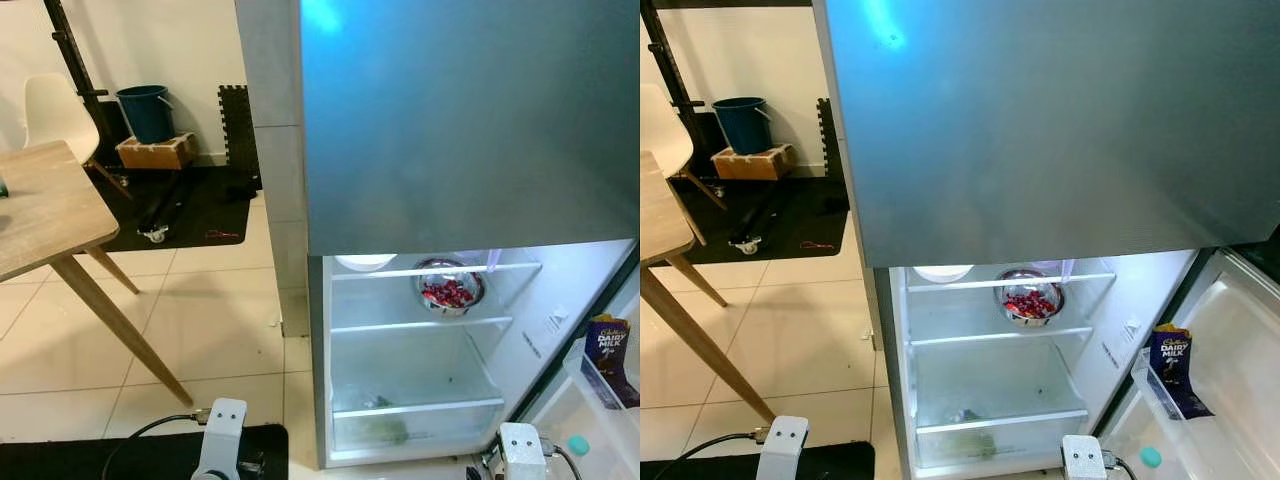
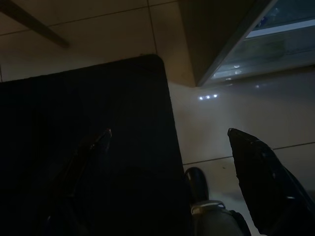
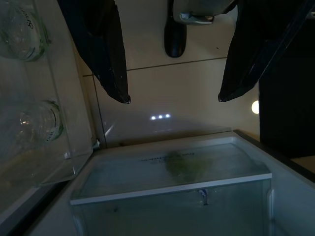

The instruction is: Restocking fridge

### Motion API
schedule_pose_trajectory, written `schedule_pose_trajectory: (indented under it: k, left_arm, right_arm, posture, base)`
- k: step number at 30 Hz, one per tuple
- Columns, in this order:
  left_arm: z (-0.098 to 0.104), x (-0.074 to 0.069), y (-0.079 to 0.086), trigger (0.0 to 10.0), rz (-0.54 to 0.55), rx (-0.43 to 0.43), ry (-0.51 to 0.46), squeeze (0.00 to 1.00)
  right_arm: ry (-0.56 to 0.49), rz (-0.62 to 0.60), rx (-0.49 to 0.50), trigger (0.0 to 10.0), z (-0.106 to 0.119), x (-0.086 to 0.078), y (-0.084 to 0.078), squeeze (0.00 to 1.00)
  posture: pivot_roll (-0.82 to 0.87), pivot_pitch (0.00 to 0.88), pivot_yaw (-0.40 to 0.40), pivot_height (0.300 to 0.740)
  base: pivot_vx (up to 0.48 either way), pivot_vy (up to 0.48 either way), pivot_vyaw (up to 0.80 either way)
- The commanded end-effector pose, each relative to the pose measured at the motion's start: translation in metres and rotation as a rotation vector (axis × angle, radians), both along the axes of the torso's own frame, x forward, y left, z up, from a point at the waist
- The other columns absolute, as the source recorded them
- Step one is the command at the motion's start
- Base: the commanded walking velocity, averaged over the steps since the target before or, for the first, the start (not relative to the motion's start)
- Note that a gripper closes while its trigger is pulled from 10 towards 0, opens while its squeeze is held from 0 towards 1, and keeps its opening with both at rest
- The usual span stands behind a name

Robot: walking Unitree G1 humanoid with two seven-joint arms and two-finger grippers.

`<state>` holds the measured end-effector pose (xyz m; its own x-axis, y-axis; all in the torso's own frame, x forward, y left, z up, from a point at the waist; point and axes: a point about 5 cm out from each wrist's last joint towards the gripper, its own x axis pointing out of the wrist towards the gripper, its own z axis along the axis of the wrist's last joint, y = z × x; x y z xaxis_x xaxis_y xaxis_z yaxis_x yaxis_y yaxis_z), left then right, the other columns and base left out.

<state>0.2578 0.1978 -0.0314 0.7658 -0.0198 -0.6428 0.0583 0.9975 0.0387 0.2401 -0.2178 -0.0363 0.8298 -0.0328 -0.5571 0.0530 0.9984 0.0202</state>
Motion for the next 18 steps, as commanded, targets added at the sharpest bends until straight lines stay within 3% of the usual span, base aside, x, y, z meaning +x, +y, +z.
schedule_pose_trajectory:
  k: [1, 5, 18]
  left_arm:
    - [-0.0037, -0.0032, -0.0044, 10.0, -0.016, 0.003, 0.017, 0.0]
    - [-0.0047, -0.0046, -0.0033, 10.0, -0.001, -0.006, 0.023, 0.0]
    - [-0.0051, -0.0042, -0.0039, 10.0, 0.018, -0.023, 0.029, 0.0]
  right_arm:
    - [0.004, -0.01, 0.0, 10.0, -0.001, -0.0025, -0.0028, 0.0]
    - [-0.001, -0.008, -0.001, 10.0, -0.0001, -0.0012, -0.0019, 0.0]
    - [0.001, -0.002, -0.014, 10.0, -0.0008, -0.004, -0.0054, 0.0]
  posture:
    - [-0.09, 0.117, 0.037, 0.734]
    - [-0.1, 0.116, 0.046, 0.734]
    - [-0.11, 0.106, 0.038, 0.734]
  base:
    - [0.0, -0.48, 0.0]
    - [0.0, -0.48, 0.0]
    - [0.0, 0.0, 0.0]
